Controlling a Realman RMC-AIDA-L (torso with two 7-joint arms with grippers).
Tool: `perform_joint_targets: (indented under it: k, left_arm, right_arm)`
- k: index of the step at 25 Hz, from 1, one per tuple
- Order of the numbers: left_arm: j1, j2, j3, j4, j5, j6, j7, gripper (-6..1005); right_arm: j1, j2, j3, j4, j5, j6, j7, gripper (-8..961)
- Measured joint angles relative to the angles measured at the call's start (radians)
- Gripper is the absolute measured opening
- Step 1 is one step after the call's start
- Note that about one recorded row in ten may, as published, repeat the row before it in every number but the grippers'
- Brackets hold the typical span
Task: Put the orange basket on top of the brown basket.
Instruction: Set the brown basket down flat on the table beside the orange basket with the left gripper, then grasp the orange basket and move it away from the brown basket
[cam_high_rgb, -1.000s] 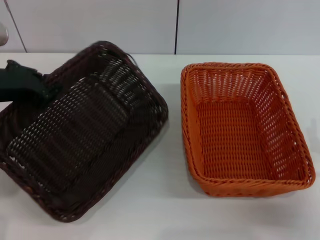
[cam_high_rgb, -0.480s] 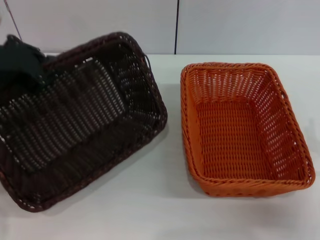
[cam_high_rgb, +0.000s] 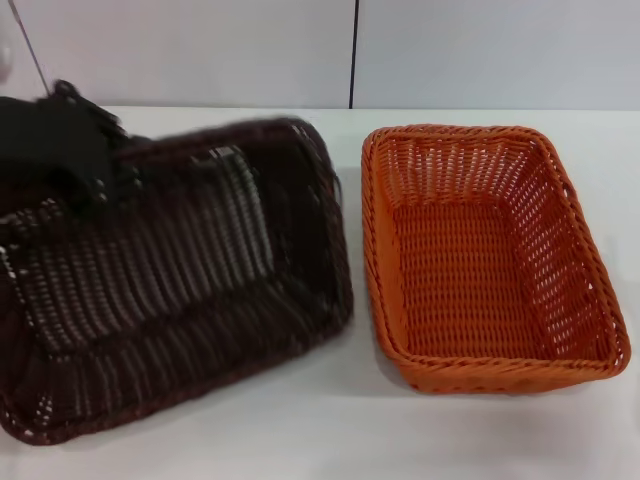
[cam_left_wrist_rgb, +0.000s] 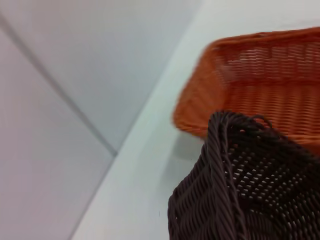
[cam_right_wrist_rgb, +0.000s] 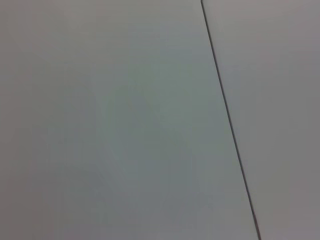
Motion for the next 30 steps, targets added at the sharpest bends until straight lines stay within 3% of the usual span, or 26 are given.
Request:
perform_joint_targets:
  k: [10, 13, 15, 26, 30]
  left_arm:
    - [-0.181, 0.002, -0.003, 0.273, 0.028, -0.019, 0.145, 205]
    - [-0.207, -0.004, 0.007, 0.312, 0.05, 0.007, 0.148, 206]
    - [-0.212, -0.007, 0.03, 0.325, 0.057, 0.044, 0.149, 207]
    - [-0.203, -0.007, 0.099, 0.302, 0.075, 0.157, 0.146, 538]
    - [-0.124, -0.016, 0.122, 0.199, 0.039, 0.386, 0.101, 653]
  right_arm:
    - [-0.003, 0.0, -0.003, -0.003, 0.0, 0.002, -0.002, 752]
    - [-0.003, -0.002, -0.003, 0.0, 0.0, 0.0, -0.002, 751]
    - [-0.003, -0.002, -0.002, 0.0, 0.0, -0.004, -0.002, 751]
    - [-0.004, -0.004, 0.005, 0.003, 0.004, -0.008, -0.003, 748]
    - [-0.005, -0.004, 0.01, 0.011, 0.019, -0.009, -0.001, 747]
